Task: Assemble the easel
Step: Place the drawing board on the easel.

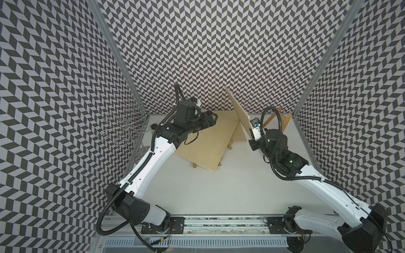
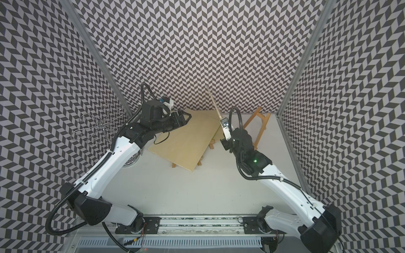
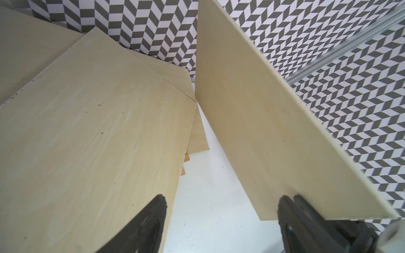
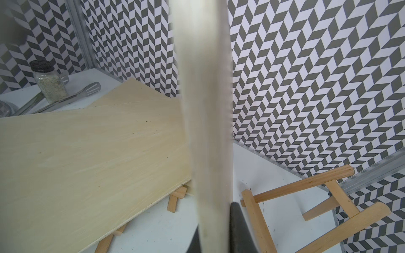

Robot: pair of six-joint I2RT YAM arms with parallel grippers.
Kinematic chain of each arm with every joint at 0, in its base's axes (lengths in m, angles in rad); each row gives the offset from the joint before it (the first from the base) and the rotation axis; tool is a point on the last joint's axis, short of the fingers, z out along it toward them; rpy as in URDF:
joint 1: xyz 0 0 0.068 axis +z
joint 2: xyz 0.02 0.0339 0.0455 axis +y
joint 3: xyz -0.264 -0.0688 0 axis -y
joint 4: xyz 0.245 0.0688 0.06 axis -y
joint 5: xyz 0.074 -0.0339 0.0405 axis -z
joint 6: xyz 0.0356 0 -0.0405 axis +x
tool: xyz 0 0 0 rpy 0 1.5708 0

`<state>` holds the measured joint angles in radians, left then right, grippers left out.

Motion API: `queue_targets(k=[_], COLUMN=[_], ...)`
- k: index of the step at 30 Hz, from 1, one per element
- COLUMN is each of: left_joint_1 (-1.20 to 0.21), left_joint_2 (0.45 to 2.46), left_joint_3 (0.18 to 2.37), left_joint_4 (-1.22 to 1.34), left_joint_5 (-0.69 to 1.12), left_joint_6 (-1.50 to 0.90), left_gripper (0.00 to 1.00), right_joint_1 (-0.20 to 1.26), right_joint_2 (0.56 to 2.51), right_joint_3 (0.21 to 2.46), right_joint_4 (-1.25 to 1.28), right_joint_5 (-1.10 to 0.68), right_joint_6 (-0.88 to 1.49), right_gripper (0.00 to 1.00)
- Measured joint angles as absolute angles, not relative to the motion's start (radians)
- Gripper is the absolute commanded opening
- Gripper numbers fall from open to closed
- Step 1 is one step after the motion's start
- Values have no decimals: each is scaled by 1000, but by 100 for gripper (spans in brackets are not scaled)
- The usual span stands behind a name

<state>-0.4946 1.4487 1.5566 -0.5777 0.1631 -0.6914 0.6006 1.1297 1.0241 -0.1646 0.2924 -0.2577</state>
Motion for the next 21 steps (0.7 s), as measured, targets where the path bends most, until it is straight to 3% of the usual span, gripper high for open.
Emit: queue_targets(k=[10,21], left_joint_1=[-495,-495], left_joint_2=[1430,1430], left_joint_3=[1407,1399], left_joint_4=[-569,-546], left_joint_5=[163,178], left_joint_6=[-677,-670], left_gripper=[80,79], right_joint_1=[437,209], right_joint_2=[1173,1209], right_joint_3=[1167,1243], right_joint_4=[-250,-277], right_joint_5=[101,-173], right_joint_6=[-314,-326], right_gripper=[0,0])
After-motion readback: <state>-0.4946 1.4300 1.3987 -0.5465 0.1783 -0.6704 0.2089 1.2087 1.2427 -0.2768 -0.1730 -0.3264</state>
